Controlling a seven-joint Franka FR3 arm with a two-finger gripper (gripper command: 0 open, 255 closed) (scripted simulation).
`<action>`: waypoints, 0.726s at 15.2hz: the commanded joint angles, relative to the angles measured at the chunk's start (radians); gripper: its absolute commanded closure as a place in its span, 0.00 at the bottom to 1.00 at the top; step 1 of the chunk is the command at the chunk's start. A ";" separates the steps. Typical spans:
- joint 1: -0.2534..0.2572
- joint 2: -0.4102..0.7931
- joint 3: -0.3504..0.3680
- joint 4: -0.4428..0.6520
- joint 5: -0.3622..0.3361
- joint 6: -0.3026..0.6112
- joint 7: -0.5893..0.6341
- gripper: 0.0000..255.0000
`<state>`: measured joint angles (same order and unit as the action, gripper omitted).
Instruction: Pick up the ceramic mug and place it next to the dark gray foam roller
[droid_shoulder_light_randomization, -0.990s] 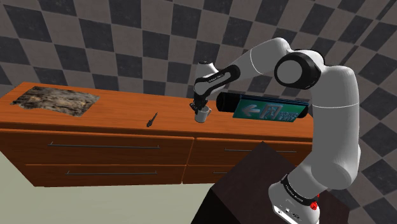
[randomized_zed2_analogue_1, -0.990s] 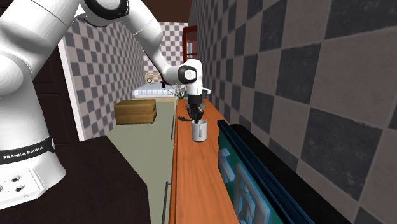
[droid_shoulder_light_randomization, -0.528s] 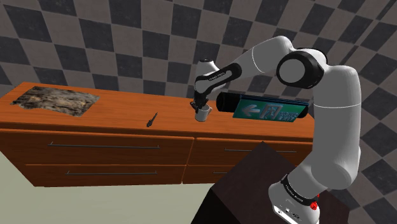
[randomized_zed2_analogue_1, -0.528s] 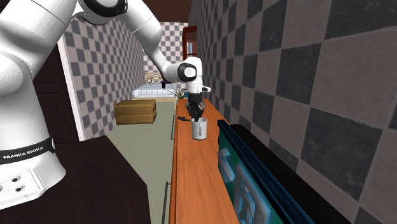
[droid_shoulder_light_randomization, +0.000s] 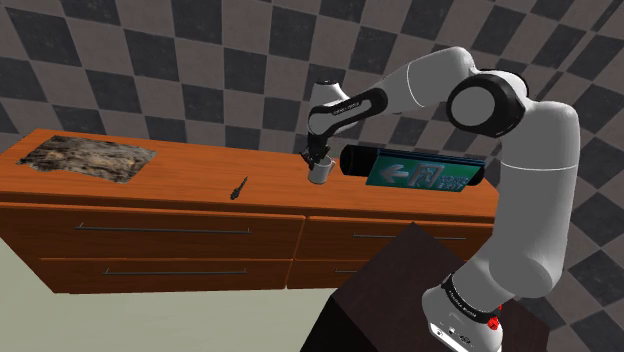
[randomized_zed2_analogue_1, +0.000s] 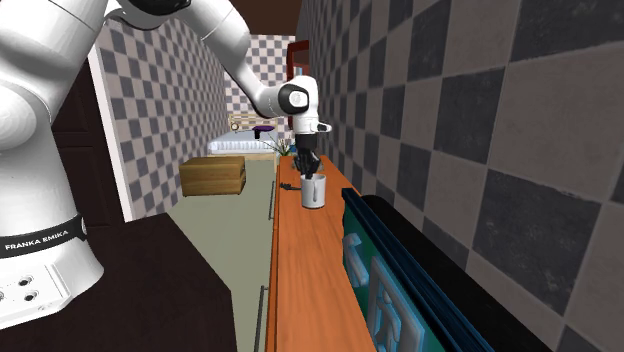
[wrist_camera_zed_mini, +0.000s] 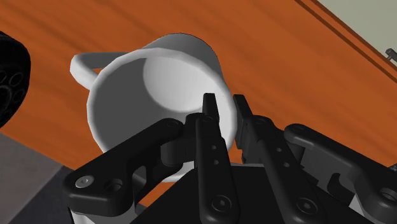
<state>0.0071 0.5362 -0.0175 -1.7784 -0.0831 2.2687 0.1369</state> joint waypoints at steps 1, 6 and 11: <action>0.000 -0.016 0.000 0.005 0.001 -0.021 -0.001 1.00; 0.000 -0.055 0.001 0.017 0.003 -0.072 -0.005 1.00; 0.000 -0.090 0.002 0.034 0.005 -0.124 -0.010 1.00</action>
<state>0.0076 0.4540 -0.0157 -1.7474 -0.0788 2.1557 0.1286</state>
